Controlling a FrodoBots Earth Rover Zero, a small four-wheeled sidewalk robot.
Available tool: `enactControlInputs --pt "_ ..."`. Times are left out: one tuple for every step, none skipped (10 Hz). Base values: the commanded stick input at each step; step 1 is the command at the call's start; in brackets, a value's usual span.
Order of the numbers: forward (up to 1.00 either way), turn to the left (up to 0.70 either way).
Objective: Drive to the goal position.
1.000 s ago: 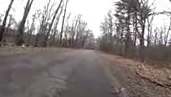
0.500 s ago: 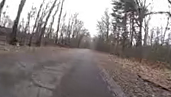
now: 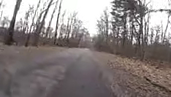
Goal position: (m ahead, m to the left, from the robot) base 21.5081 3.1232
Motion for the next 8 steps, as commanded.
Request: enactControlInputs --pt "1.00 0.00" --pt "1.00 0.00" --pt "1.00 0.00" --pt "1.00 0.00" --pt "1.00 0.00" --pt "1.00 0.00" --pt "1.00 0.00" --pt "1.00 0.00"
